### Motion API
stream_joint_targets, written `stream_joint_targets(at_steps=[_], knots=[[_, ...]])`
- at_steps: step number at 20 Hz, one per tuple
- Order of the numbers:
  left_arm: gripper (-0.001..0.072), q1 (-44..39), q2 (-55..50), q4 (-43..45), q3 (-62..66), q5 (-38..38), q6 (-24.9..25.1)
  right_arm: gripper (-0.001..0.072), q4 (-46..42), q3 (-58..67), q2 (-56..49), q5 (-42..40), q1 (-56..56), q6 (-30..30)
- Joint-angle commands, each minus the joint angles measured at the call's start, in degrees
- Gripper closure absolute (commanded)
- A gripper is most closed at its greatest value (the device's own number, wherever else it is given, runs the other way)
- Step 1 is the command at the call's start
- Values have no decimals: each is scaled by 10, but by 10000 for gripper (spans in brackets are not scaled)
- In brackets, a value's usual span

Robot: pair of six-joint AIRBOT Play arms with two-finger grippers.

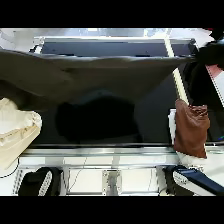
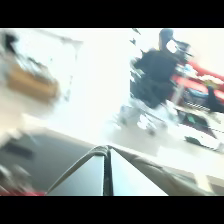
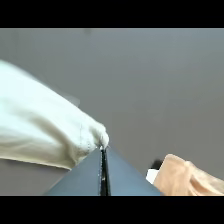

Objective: Fold the shirts.

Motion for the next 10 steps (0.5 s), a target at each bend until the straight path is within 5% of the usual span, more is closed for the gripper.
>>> stream_joint_targets(at_steps=[1,5,10], knots=[[698,11,-11,-16,157,-89,119,701,5,0,151,-72,0,37],[697,11,-108,-206,287,-181,253,702,5,0,198,-170,0,43],[698,10,-247,-224,303,-265,252,701,-17,0,85,-169,0,43]])
